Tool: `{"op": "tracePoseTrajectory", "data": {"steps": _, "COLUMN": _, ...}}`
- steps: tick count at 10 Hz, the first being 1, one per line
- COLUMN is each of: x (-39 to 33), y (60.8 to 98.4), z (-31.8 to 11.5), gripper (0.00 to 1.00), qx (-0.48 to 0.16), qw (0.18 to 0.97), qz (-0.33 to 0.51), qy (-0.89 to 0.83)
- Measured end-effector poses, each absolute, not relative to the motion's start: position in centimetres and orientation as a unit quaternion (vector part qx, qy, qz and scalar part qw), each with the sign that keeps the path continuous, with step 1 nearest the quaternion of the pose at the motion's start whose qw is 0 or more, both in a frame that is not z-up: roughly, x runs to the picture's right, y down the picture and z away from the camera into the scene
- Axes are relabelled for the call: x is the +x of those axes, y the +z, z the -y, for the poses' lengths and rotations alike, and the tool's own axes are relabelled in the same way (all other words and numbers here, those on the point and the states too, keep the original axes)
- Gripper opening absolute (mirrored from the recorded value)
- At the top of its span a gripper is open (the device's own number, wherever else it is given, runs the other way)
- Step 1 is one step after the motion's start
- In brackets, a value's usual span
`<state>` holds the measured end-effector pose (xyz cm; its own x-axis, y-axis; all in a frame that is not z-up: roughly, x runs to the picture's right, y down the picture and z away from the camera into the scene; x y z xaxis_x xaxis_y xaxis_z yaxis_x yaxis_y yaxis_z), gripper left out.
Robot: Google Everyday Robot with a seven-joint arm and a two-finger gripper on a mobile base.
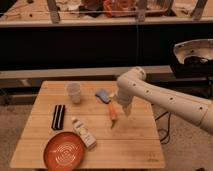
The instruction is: Place the pepper in the ceramic cup
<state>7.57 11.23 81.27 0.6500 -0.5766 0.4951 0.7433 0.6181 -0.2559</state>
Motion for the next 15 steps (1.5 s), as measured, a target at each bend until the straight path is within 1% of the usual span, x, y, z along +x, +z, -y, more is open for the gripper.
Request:
{"op": "tracePoseTrajectory", "data": {"steps": 5, "x": 7.2, "y": 83.2, "z": -12.3, "gripper": 0.80, "qx": -0.227, "qw": 0.857, "qz": 0.202, "qy": -0.415}}
{"op": "tracePoseTrajectory", "data": {"steps": 15, "x": 7.5, "y": 85.8, "z": -14.2, "gripper": 0.80, "qx": -0.241, "qw": 0.825, "qz": 0.223, "qy": -0.460}}
